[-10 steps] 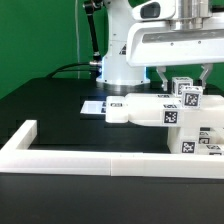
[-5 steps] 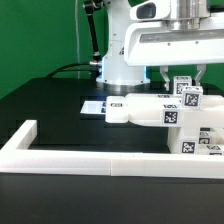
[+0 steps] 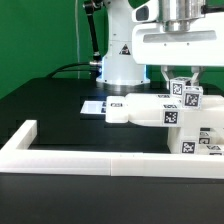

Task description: Assemble chair

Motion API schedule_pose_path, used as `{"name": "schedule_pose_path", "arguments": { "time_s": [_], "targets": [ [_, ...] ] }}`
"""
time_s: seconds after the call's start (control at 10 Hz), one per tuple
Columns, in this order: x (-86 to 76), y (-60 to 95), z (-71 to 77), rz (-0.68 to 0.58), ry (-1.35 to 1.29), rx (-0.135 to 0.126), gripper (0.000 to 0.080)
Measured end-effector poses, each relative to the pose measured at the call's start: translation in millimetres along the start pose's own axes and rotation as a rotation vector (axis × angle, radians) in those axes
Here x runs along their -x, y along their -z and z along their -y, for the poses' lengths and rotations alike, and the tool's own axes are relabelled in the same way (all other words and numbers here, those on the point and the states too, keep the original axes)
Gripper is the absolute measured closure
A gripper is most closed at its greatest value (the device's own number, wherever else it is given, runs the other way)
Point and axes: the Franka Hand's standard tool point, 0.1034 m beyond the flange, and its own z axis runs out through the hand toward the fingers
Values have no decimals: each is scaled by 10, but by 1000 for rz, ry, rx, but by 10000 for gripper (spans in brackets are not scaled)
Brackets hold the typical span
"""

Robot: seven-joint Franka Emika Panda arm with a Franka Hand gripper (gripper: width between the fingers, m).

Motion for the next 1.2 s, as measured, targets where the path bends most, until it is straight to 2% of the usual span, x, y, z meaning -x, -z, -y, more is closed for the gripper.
{"name": "schedule_pose_path", "arguments": {
  "time_s": [0.7, 1.2],
  "targets": [
    [-1, -3, 7, 1, -648, -1, 528],
    [-7, -2, 8, 25, -952, -14, 528]
  ]
}}
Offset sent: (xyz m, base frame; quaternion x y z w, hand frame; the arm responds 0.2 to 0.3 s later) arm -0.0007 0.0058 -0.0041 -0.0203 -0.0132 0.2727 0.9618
